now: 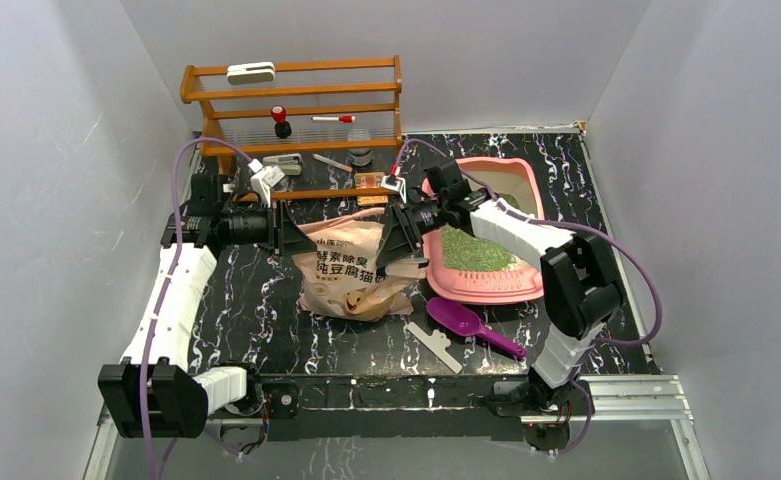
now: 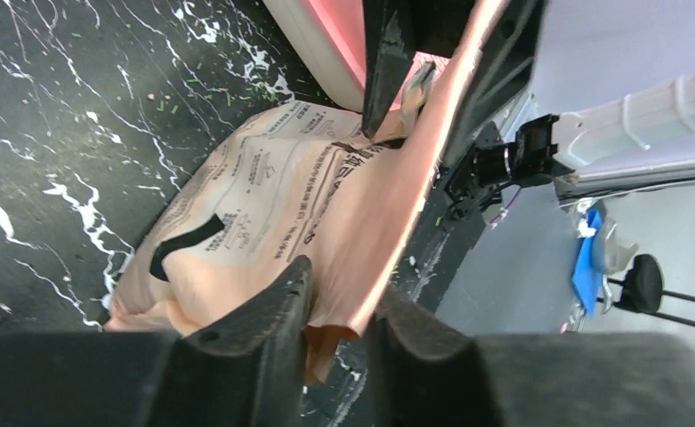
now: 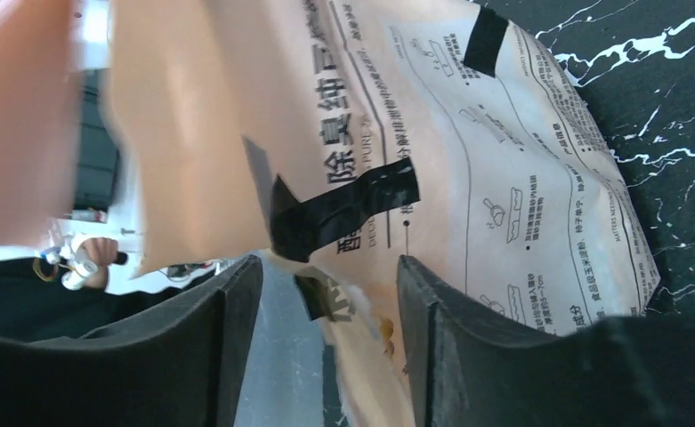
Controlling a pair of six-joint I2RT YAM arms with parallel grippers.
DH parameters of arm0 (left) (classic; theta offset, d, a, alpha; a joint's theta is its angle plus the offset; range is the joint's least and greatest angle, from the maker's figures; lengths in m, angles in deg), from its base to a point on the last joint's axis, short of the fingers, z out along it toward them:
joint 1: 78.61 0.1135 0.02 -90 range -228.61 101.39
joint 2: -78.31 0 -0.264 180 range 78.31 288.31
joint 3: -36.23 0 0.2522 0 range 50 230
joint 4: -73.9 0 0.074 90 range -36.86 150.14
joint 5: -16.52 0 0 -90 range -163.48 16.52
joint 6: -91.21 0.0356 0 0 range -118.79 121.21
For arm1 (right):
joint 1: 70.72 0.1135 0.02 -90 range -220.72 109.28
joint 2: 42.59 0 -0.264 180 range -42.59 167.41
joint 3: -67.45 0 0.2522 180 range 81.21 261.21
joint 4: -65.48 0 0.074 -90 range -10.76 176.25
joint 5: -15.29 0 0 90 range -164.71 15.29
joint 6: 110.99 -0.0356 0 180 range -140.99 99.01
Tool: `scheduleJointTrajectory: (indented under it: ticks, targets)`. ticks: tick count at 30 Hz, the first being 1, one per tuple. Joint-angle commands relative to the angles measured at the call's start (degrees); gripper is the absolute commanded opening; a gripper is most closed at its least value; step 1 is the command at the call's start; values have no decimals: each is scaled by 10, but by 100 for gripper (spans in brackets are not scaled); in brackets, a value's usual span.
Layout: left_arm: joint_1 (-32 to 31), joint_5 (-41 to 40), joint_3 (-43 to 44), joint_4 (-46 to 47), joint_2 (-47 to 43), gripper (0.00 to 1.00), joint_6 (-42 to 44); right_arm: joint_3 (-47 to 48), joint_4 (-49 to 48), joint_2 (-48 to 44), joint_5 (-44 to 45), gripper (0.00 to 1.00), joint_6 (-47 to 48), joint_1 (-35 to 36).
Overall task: Fill the litter box with clean litter
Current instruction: Close the cat litter bag at the center of the board.
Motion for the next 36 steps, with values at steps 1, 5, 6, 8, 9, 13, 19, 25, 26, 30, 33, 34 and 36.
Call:
scheduleJointTrajectory:
  ticks: [1,5,6,8,9,13,19,25,26,30,33,34,36]
  targets:
    - [2,21,27,-4,17,17,-8,-21,-82,-61,23,69,-10,-1]
    - [3,-10,32,5,18,6,-38,-67,-186,-96,52,76,-5,-1]
    - [3,-23,33,5,18,4,-45,-81,-219,-104,57,77,-7,-1]
    - [3,-32,34,3,21,0,-48,-100,-270,-110,77,79,-29,0]
    - [3,-31,34,3,22,0,-49,-100,-279,-106,87,80,-36,0]
    - [3,-16,34,-13,35,1,-46,-82,-291,-74,94,82,-85,2]
    - [3,15,51,-53,61,17,-23,-65,-318,-49,81,76,-110,21]
    - [3,72,64,-85,97,39,12,-117,-414,-46,62,53,-230,21]
    - [3,84,64,-81,102,47,12,-125,-441,-47,54,50,-250,21]
    - [3,136,75,-69,134,54,17,-128,-457,-37,57,52,-300,21]
    - [3,153,76,-64,146,58,29,-120,-434,-23,59,58,-303,21]
    - [3,166,70,-61,152,58,33,-118,-435,-20,56,57,-305,21]
    - [1,178,63,-62,158,54,36,-115,-437,-15,57,54,-306,21]
